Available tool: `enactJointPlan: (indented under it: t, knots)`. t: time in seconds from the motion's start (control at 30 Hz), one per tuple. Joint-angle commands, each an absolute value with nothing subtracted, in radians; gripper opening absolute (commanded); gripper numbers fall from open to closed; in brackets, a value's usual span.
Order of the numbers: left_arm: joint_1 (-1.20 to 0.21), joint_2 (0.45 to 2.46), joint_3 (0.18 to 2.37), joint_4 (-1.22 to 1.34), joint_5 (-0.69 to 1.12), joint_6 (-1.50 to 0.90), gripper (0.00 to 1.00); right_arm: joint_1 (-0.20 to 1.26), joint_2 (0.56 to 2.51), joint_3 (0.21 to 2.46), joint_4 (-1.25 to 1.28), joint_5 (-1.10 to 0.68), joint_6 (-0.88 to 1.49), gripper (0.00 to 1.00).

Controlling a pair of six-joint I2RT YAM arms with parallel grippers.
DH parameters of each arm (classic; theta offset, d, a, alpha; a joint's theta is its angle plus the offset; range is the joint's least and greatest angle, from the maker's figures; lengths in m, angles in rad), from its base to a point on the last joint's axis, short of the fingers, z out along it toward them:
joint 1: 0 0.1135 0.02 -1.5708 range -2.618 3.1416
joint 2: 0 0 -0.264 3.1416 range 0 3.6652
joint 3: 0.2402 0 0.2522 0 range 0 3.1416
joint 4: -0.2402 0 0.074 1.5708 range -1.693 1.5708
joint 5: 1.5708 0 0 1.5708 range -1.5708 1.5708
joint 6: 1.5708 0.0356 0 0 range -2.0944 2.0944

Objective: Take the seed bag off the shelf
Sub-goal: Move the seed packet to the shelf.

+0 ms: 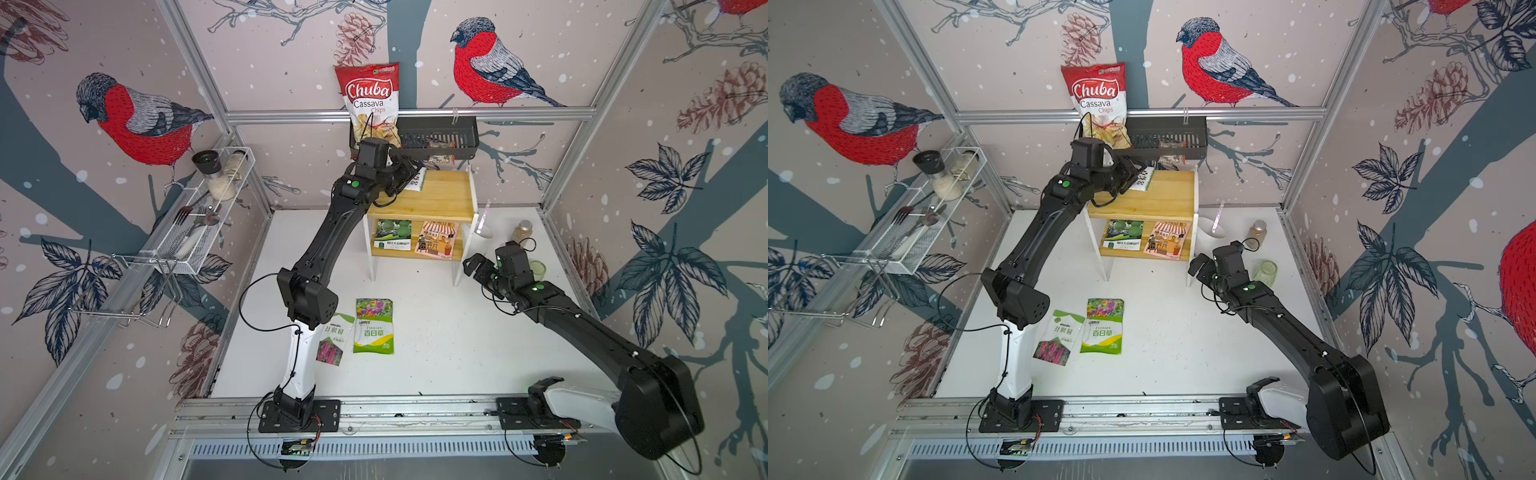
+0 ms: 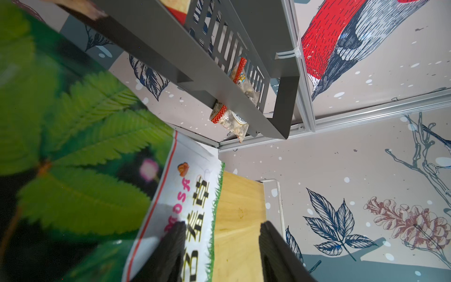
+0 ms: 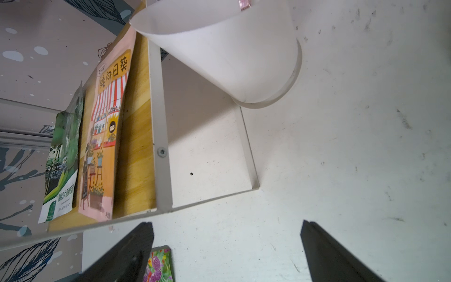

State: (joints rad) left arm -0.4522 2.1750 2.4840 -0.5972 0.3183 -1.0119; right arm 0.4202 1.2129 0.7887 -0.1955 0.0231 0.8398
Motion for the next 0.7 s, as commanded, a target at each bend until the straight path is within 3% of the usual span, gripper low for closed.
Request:
enactJointPlan:
  t: [0.0,0.67]
  knots:
    - [-0.465,2.170,2.478,-0.795,0.350,-0.993,0.54,0.421,1.210,0.795,-0.193,0.027,0.839,1.00]
    - [-0.608,2.079,2.357,-0.755,0.390,-1.060,0.54,0.426,1.198,0.776,-0.190,0.032,0.857,1.00]
